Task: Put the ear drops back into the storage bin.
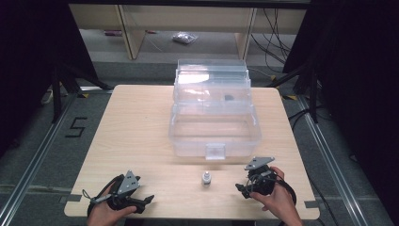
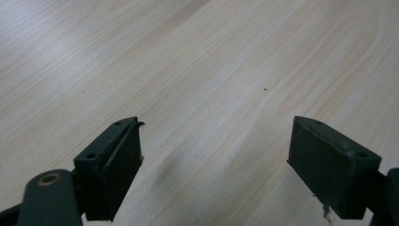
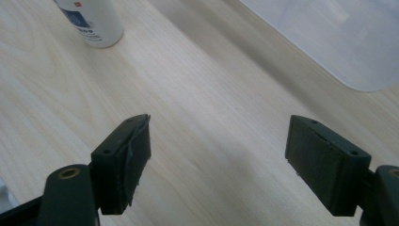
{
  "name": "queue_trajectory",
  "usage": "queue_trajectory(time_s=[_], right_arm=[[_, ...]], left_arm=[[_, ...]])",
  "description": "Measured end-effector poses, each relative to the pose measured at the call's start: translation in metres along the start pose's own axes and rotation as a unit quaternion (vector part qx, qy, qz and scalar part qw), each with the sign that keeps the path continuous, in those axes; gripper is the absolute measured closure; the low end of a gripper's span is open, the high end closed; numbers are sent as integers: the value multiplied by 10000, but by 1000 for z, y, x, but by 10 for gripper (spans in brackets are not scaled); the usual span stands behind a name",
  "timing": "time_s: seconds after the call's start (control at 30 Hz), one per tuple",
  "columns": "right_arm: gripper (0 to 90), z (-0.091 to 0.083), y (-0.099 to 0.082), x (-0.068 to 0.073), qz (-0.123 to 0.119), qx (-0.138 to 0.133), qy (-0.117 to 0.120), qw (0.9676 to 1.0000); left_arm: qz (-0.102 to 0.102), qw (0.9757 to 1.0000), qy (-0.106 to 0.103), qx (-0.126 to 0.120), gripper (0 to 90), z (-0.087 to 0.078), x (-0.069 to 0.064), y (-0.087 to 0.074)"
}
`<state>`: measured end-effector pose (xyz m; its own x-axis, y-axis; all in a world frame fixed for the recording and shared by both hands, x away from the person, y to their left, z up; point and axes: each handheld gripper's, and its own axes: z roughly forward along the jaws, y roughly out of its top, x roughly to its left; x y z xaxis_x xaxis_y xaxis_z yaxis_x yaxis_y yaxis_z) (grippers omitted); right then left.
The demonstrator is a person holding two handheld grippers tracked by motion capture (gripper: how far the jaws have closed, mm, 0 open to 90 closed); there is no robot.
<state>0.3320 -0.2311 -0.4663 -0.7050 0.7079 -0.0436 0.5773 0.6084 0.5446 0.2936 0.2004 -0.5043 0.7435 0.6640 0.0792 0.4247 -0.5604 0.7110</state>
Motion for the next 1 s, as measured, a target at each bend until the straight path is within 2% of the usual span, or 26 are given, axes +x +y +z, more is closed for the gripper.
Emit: queue_trajectory(time_s=[0.17, 0.23, 0.27, 0.33, 0.4, 0.47, 0.5, 0.53, 0.57, 0.6, 0.63, 0.77, 0.83, 0.87, 0.9, 0.97, 1.0], right_arm=[[230, 2, 8, 5, -169, 107, 94, 9998], [231, 3, 11, 8, -211, 170, 223, 9994], [231, 4, 12, 7, -331, 136, 250, 9990], [231, 6, 16, 11, -362, 179, 291, 9988], [235, 5, 20, 12, -511, 241, 327, 9979], [236, 4, 23, 15, -505, 272, 367, 9977], [238, 3, 25, 16, -550, 265, 265, 9978], [238, 2, 27, 18, -529, 303, 271, 9978], [238, 2, 29, 18, -626, 263, 324, 9972], [238, 2, 30, 19, -677, 247, 321, 9969], [237, 2, 32, 22, -669, 275, 392, 9966], [237, 5, 40, 27, -859, 313, 379, 9951], [235, 6, 44, 31, -923, 382, 392, 9942], [233, 9, 47, 32, -1059, 344, 440, 9928], [233, 8, 48, 34, -989, 396, 429, 9934], [234, 10, 53, 36, -1140, 405, 470, 9915], [234, 10, 54, 38, -1110, 420, 439, 9920]], left_arm=[[12, 10000, -44, 38, 173, 0, 1, 0], [-4, 10000, 2, 3, 173, 0, 0, 0], [-16, 10000, 9, 0, 173, 0, 0, 0], [-9, 10000, 4, 2, 173, 0, 0, 0], [2, 10000, -28, 32, 173, 0, 1, 0], [-8, 10000, 4, 5, 173, 0, 0, 0], [-14, 10000, 8, -2, 173, 0, 0, 0], [-17, 10000, 7, 0, 173, 0, 0, 0], [-4, 10000, 4, 6, 173, 0, 0, 0], [169, 9997, -31, 143, 173, -2, 2, 0], [131, 9998, -48, 117, 173, -1, 2, 0], [-9, 10000, 11, -9, 173, 0, 0, 0], [-8, 10000, 9, 1, 173, 0, 0, 0], [-8, 10000, 7, 1, 173, 0, 0, 0], [-7, 10000, 0, 4, 173, 0, 0, 0], [-6, 10000, -9, 5, 173, 0, 0, 0], [4, 10000, -7, 3, 173, 0, 0, 0]])
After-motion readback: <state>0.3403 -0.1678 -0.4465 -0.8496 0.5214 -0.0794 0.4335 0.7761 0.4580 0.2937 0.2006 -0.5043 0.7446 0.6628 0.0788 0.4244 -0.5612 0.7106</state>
